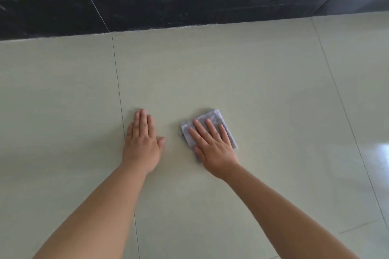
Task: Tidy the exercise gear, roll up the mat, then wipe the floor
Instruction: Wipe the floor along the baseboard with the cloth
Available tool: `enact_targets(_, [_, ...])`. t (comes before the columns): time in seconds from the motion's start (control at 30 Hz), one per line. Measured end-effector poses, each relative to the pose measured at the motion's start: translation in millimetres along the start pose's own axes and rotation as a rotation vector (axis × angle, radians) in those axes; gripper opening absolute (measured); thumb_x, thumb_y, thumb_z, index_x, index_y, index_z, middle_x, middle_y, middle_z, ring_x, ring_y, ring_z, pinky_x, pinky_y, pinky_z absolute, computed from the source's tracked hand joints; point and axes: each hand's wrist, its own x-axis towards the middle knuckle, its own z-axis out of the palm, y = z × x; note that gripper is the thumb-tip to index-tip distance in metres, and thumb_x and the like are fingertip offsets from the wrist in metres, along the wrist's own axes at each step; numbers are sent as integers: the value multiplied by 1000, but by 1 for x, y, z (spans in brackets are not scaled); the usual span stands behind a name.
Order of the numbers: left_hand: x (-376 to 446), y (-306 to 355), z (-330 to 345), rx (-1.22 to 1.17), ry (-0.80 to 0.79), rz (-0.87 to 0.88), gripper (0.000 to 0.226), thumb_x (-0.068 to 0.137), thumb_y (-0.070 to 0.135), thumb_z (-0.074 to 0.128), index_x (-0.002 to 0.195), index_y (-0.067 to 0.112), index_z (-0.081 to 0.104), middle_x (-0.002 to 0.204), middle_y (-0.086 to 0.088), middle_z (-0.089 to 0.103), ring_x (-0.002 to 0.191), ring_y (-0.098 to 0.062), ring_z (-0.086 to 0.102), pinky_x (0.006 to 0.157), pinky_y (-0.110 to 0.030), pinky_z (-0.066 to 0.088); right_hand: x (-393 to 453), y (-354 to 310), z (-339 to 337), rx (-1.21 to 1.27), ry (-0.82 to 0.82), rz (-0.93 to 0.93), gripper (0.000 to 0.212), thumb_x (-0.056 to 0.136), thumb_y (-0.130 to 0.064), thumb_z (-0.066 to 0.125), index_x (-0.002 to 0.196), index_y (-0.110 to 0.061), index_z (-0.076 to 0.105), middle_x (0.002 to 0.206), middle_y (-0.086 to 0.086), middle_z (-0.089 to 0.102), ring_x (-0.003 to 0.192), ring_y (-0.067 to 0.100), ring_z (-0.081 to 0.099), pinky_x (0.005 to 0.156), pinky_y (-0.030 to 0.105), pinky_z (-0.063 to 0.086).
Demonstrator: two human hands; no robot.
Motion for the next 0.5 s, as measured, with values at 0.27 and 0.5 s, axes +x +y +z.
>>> enact_targets(0.27, [6,-11,14,158,-28,39,60,76,29,51,107,-20,62,115,-38,60,103,-51,62,79,-57,51,-17,157,-40,246,154,688,62,96,-44,15,150,-16,8,160,2,4,148,23,-1,119,40,1])
enact_targets(0.5, [10,-1,1,106,-73,-36,76,97,33,44,147,-9,6,155,-28,-3,146,-39,2,119,-43,9,112,151,-98,296,224,804,54,101,-29,20,151,-18,0,160,-1,-5,147,26,-8,118,46,-3])
